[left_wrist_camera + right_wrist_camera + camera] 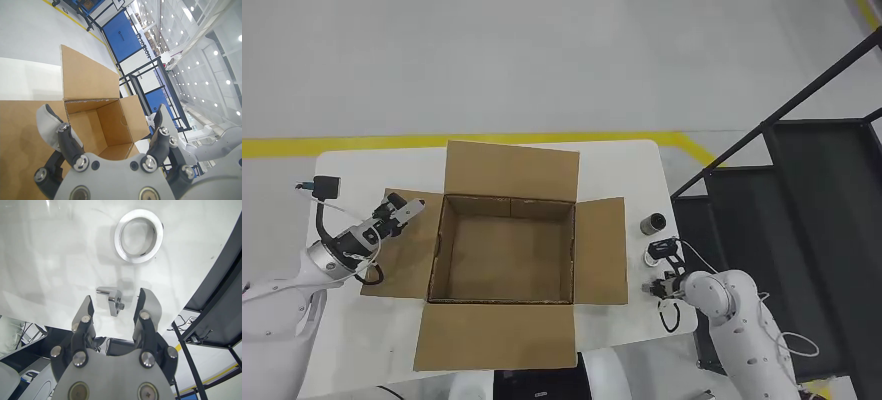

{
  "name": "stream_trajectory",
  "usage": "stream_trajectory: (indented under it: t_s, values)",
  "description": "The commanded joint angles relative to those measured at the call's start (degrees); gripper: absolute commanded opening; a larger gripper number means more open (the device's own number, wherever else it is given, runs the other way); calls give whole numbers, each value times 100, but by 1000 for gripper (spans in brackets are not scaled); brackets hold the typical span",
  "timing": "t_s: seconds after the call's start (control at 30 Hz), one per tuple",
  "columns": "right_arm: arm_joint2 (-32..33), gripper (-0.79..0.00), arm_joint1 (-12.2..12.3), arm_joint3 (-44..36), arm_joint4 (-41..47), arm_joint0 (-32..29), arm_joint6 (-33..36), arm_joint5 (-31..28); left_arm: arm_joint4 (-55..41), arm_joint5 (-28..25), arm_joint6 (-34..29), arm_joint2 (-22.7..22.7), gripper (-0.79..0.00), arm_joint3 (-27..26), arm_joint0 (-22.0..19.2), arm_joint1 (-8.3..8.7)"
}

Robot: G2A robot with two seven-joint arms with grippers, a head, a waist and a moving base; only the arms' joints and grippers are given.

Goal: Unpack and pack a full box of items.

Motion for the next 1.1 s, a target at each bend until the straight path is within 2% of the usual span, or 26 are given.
stream_trajectory:
  t_s: [0.0, 0.13, 0.3, 0.53, 0.7, 0.77, 0.83, 0.93, 1.07]
  values:
    - [90, 0, 24, -143, 36, -32, 113, -44, 0, 0, 0, 0, 0, 0, 0, 0]
    - [482, 0, 78, -644, 574, -161, 284, -202, 0, 0, 0, 0, 0, 0, 0, 0]
    - [1241, 0, 145, -1299, 1983, -383, 452, -479, 0, 0, 0, 0, 0, 0, 0, 0]
    - [1838, 0, 193, -1330, 5264, -483, 748, -878, 0, 0, 0, 0, 0, 0, 0, 0]
    - [1914, 0, 243, -1030, 6679, -419, 991, -1085, 0, 0, 0, 0, 0, 0, 0, 0]
    - [1963, 0, 278, -967, 6675, -404, 1092, -1123, 0, 0, 0, 0, 0, 0, 0, 0]
    - [1950, 0, 338, -1053, 5709, -404, 1249, -973, 0, 0, 0, 0, 0, 0, 0, 0]
    - [1571, 0, 396, -1217, 4477, -385, 1476, -838, 0, 0, 0, 0, 0, 0, 0, 0]
    - [1202, 0, 434, -1004, 3849, -354, 1447, -781, 0, 0, 0, 0, 0, 0, 0, 0]
